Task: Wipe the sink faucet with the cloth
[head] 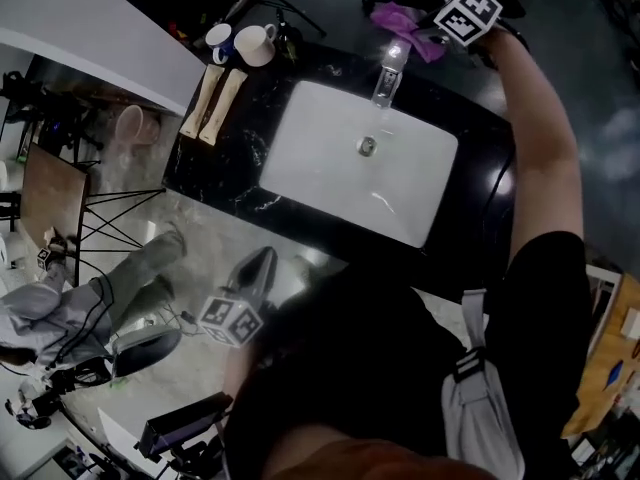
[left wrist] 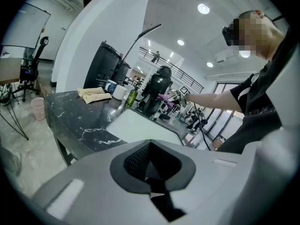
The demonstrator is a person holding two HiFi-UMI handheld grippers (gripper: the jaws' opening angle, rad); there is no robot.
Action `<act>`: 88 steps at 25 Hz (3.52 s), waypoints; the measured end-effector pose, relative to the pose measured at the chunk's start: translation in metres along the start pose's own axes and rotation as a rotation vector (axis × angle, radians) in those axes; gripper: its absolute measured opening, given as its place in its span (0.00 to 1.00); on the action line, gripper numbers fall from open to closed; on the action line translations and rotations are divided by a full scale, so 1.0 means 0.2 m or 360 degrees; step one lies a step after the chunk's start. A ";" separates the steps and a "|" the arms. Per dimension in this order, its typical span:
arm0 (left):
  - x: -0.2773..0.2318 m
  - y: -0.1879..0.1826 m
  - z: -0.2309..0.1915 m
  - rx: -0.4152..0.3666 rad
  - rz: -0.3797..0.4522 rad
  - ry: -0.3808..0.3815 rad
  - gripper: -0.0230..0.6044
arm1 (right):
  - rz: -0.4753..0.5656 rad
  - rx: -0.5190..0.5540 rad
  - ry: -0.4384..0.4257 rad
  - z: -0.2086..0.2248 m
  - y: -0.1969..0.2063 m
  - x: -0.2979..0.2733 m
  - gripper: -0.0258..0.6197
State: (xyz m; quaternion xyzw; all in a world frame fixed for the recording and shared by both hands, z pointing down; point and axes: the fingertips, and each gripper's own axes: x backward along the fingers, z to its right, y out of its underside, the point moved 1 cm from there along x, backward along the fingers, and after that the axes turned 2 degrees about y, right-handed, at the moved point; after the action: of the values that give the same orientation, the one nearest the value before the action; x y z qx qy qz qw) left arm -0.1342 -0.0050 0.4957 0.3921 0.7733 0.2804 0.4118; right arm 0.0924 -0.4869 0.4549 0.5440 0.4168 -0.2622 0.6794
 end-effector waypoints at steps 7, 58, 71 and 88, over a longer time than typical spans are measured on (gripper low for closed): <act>0.04 0.09 -0.03 0.0097 -0.0048 -0.0142 0.03 | -0.0100 -0.0046 -0.0315 -0.03 -0.03 -0.04 0.15; 0.01 -0.14 -0.20 -0.0017 -0.0080 0.0462 0.03 | 0.1466 -0.0995 -0.0179 -1.23 0.13 0.27 0.15; -0.09 -0.42 0.26 0.0519 -0.0262 0.1479 0.53 | 0.1721 -0.1263 -0.0561 -2.29 -0.10 0.10 0.15; 0.01 -0.31 0.29 0.0520 -0.0450 0.1533 0.25 | 0.1488 -0.1048 -0.0488 -2.59 -0.14 -0.05 0.17</act>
State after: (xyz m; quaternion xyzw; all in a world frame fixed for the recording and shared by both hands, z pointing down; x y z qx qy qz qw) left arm -0.1083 -0.0304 0.4190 0.1697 0.9539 0.2464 -0.0228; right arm -0.0811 0.0001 0.4175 0.3864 0.0893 0.1324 0.9084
